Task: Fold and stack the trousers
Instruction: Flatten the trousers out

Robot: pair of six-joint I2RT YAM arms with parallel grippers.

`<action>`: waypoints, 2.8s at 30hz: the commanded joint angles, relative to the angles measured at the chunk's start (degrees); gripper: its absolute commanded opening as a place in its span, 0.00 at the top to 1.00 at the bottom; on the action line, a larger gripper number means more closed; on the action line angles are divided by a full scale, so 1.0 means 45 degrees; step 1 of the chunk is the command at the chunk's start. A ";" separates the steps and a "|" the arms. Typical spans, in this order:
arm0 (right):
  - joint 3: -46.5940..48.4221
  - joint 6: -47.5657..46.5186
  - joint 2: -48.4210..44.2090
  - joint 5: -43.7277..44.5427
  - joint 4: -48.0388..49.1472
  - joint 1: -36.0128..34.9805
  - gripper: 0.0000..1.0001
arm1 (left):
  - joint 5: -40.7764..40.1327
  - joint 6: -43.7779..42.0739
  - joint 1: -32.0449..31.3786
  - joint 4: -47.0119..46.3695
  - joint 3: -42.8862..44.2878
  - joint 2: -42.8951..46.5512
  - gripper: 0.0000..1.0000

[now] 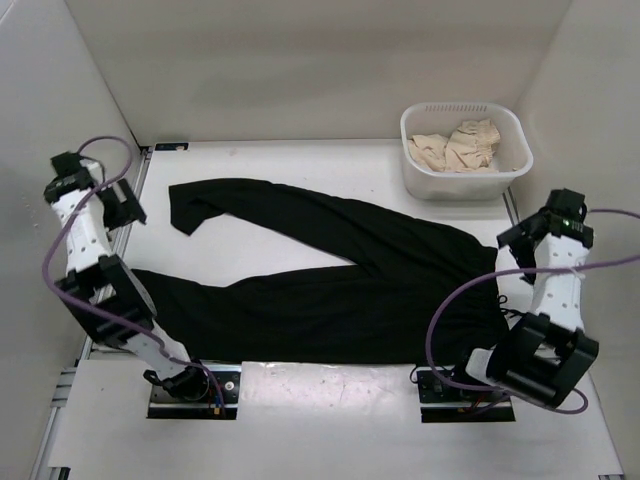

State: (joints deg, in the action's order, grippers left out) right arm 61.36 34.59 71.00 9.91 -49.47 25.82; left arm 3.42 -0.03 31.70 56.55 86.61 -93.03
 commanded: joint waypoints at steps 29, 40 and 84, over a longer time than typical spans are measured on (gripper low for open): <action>0.4313 0.2765 0.9321 0.0278 0.1892 -0.2418 1.00 | -0.2829 0.0007 -0.3998 -0.2665 0.1266 -0.4213 0.86; 0.4233 0.0967 0.8108 0.1155 0.1620 -0.2534 1.00 | -0.1822 0.0007 -0.3004 -0.1107 -0.2358 -0.1494 0.02; 0.3359 -0.0460 0.4458 0.0981 0.1443 -0.2770 1.00 | -0.0718 0.0007 -0.3159 -0.2451 0.3319 -0.1965 0.86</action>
State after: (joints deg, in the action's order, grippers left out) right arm 79.92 33.80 92.42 14.17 -44.36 13.41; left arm 3.42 0.38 17.76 46.81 108.29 -106.08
